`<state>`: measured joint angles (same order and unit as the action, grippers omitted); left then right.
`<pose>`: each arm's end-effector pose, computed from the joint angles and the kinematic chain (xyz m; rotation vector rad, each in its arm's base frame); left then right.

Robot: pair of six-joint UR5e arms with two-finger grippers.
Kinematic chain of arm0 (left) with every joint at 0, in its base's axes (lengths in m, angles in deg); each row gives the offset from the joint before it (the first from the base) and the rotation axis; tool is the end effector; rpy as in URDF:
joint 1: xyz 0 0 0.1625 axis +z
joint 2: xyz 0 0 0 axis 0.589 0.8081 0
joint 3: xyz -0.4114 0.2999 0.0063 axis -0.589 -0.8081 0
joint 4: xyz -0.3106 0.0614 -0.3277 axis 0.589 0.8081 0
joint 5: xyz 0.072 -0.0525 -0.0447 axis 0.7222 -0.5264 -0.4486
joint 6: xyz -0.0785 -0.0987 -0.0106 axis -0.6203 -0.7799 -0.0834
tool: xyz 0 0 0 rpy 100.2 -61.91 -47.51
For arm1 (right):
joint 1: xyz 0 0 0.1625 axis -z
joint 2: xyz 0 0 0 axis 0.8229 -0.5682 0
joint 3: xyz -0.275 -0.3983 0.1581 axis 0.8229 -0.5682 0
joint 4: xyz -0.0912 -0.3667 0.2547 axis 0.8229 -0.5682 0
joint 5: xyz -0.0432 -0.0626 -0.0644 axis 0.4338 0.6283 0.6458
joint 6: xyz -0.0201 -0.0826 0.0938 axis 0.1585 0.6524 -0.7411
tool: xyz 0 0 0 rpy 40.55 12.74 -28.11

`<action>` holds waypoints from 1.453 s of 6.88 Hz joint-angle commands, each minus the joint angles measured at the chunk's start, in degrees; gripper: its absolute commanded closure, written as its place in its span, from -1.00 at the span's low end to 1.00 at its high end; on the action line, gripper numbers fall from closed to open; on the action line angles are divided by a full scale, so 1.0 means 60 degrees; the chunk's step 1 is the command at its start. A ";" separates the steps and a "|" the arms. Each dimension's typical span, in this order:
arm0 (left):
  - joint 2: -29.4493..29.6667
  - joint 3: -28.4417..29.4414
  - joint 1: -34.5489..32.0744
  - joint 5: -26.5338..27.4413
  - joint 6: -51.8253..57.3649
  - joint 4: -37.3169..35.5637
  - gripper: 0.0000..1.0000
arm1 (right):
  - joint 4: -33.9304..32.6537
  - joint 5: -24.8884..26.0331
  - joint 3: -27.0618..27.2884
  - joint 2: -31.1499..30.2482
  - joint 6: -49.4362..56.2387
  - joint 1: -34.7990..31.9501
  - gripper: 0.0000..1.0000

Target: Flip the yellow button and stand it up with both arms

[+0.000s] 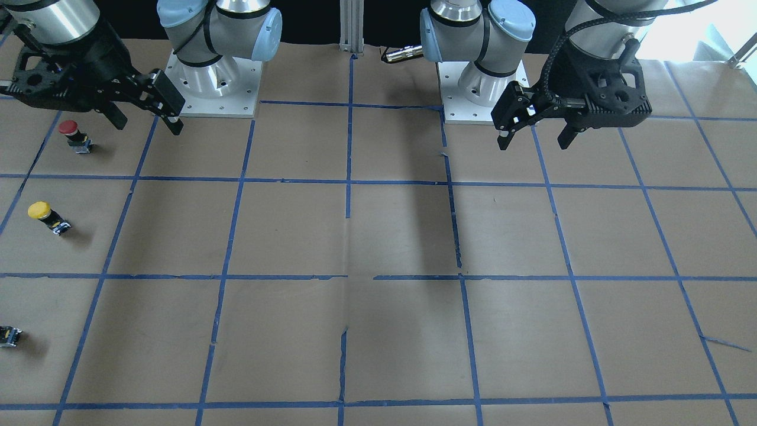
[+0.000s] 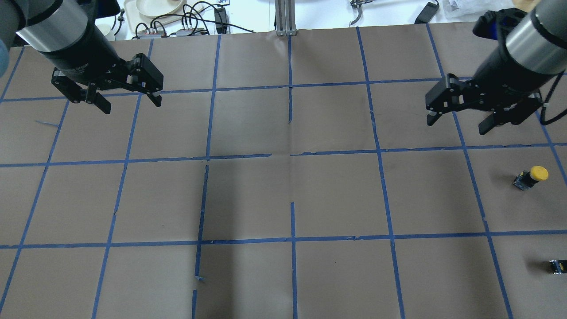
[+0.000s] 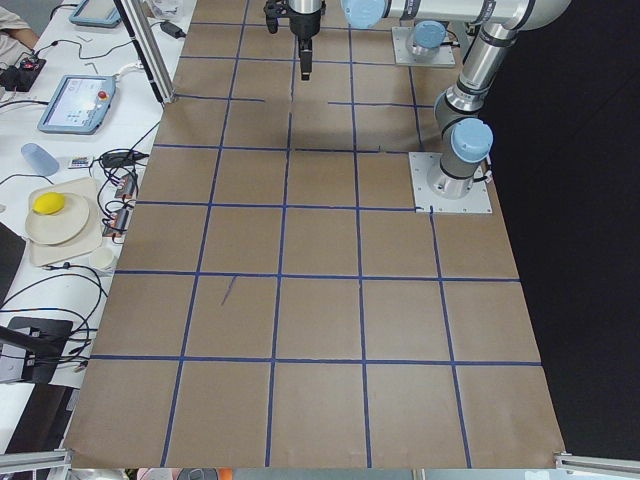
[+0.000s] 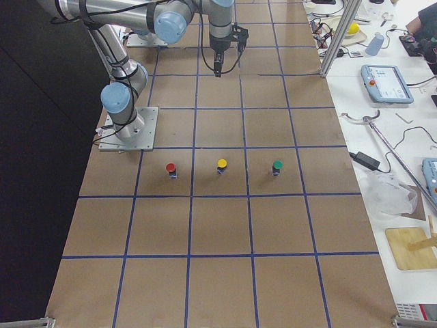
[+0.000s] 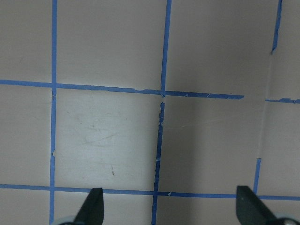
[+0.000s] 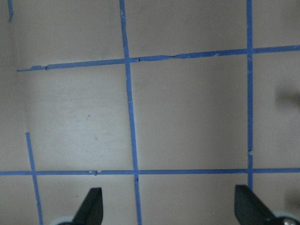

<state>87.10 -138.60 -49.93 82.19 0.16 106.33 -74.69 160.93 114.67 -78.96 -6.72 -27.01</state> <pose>-0.1024 -0.5266 0.5705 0.1285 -3.0965 0.0375 0.0812 -0.4852 0.5400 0.2942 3.0363 0.0280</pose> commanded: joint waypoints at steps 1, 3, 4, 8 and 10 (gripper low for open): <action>0.0043 0.0088 -0.0005 -0.0029 -0.0203 0.0275 -0.99 | 0.0554 0.1091 -0.0913 0.0648 -0.1071 -0.1409 -1.00; 0.0146 0.0280 -0.0049 -0.0073 -0.0951 0.0791 -0.99 | 0.0761 0.0629 -0.0740 0.0634 -0.1074 -0.1371 -1.00; 0.0146 0.0251 -0.0107 -0.0073 -0.0952 0.0805 -0.99 | 0.0908 0.0555 -0.0740 0.0678 -0.1073 -0.1226 -1.00; 0.0088 0.0104 -0.0195 -0.0044 -0.0777 0.0820 -0.99 | 0.1203 0.0643 -0.0711 0.0546 -0.1074 -0.0609 -1.00; 0.0132 0.0163 -0.0195 -0.0044 -0.0762 0.0806 -0.99 | 0.1129 0.0627 -0.0652 0.0546 -0.1001 -0.0609 -1.00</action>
